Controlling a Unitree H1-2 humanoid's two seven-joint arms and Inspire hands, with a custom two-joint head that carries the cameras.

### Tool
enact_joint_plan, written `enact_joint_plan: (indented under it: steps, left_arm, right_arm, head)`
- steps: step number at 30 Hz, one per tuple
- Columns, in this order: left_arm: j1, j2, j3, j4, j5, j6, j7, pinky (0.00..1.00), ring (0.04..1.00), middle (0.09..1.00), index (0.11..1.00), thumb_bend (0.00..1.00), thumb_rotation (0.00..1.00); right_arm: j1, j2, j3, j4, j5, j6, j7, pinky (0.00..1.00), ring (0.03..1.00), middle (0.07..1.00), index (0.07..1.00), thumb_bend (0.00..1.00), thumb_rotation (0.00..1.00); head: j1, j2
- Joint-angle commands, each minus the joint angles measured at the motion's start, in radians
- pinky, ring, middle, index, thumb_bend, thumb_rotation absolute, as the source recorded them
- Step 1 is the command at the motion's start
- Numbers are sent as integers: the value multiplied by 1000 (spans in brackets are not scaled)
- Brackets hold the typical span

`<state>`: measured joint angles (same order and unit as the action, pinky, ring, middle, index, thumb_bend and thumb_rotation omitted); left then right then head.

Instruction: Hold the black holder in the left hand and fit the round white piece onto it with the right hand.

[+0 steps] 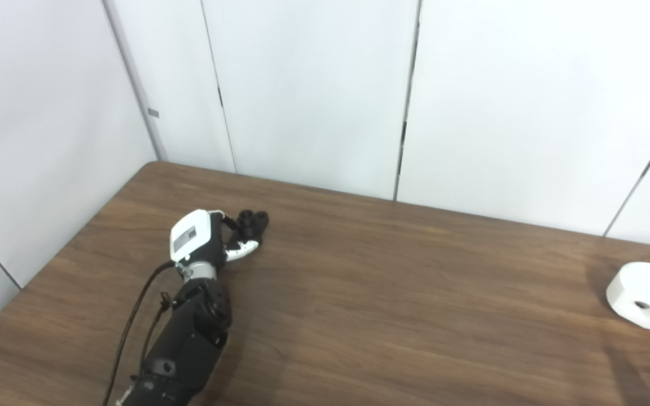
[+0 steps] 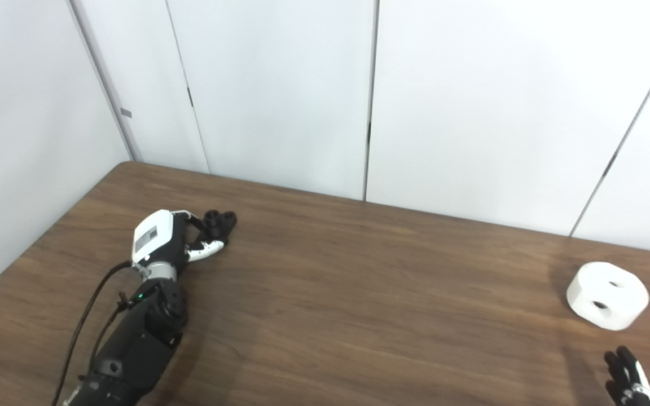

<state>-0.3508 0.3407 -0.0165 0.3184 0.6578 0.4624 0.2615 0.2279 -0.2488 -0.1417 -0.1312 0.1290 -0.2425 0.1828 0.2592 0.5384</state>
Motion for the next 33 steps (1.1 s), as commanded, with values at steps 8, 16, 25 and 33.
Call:
enact_joint_plan:
  steps: [8,16,25,33]
  left_arm:
    - [-7,24,-6,0,8,-28,61,918,909,811,488,528,62]
    - [1,21,-7,-4,-1,-48,76,863,875,770,485,519,42]
    - [39,10,-16,-85,-22,-45,15,842,870,769,487,516,41]
    - [117,-15,-52,-232,-42,-48,-65,766,854,767,486,517,43]
  right_arm:
    - [52,43,21,67,24,-9,-1,1000,994,969,981,569,1000]
    - [49,42,19,69,30,-2,-1,1000,997,975,982,585,1000]
    - [40,44,21,77,24,-1,-4,1000,985,966,977,577,1000]
    - [35,49,24,68,13,7,-11,1000,982,957,968,584,1000]
  head:
    - [1,1]
    - [1,2]
    - [-10,6]
    - [-34,22]
